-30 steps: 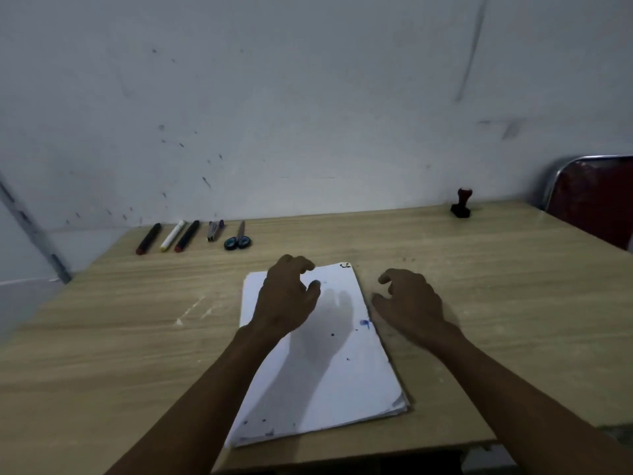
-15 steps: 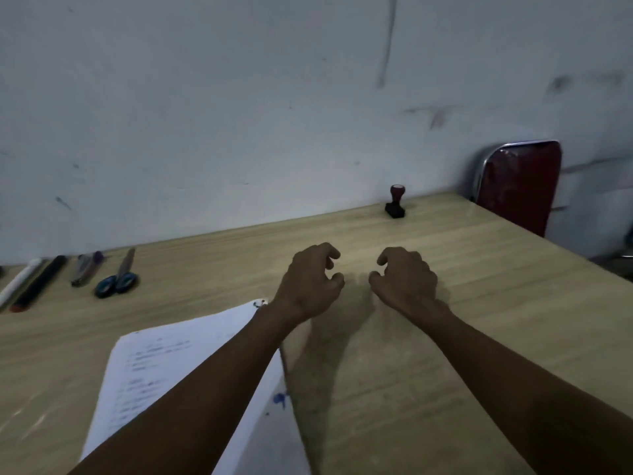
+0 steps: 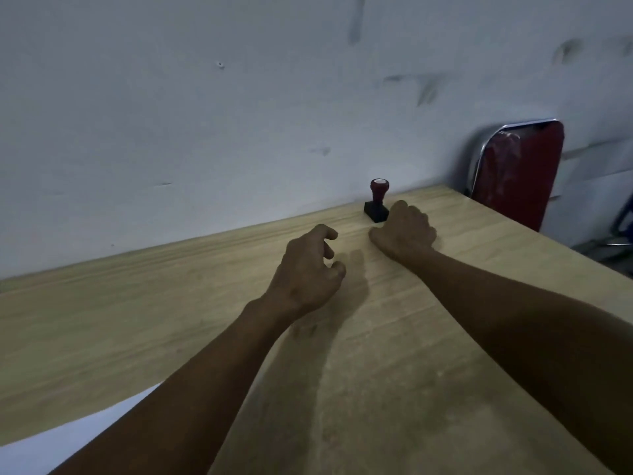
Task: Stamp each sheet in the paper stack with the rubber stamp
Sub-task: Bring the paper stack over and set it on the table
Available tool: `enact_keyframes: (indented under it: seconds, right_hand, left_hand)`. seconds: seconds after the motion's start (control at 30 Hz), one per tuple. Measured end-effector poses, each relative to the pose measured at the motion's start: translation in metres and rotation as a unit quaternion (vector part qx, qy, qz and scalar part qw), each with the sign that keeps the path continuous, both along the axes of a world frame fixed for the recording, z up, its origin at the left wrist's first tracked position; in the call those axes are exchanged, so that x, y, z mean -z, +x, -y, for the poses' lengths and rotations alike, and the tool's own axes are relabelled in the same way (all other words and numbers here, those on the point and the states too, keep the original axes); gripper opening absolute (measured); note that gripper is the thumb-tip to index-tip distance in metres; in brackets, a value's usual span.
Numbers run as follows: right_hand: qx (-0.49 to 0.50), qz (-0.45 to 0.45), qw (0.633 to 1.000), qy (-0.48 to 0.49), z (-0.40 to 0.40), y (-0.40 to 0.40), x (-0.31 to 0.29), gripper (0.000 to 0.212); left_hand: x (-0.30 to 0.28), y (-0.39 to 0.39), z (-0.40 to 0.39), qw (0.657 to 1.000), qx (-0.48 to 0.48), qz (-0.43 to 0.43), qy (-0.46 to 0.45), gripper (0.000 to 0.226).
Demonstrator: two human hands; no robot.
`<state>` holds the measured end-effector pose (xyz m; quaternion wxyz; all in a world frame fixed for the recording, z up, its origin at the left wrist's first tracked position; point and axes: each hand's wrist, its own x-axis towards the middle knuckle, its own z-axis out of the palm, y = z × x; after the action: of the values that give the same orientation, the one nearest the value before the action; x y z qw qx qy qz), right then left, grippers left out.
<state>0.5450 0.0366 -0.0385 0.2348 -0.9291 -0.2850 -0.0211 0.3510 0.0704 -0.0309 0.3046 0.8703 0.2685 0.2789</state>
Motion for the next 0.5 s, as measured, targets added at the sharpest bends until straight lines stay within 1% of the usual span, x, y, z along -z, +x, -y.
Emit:
enact_keyframes:
  seconds: [0.07,0.2,0.3,0.4,0.5]
  right_hand:
    - [0.015,-0.013,1.0,0.008,-0.015,0.013,0.003,0.049]
    - [0.031,-0.003,0.999,0.034,-0.034,0.029,0.009,0.042]
    - [0.029,0.001,0.998,0.047,-0.038,0.035,0.011,0.037]
    - [0.028,0.0,0.998,0.052,-0.035,0.033,0.011,0.04]
    - [0.027,-0.005,0.998,0.06,-0.026,0.02,0.012,0.037]
  left_hand:
    - [0.004,0.005,-0.008,1.0,-0.002,0.007,0.001,0.043]
    - [0.011,0.008,-0.018,1.0,0.005,0.004,0.005,0.043]
    - [0.012,0.007,-0.021,1.0,0.001,0.003,0.0,0.042]
    - [0.01,0.005,-0.021,1.0,-0.004,0.005,-0.015,0.042]
    - [0.005,0.0,-0.017,1.0,-0.009,0.006,-0.017,0.042]
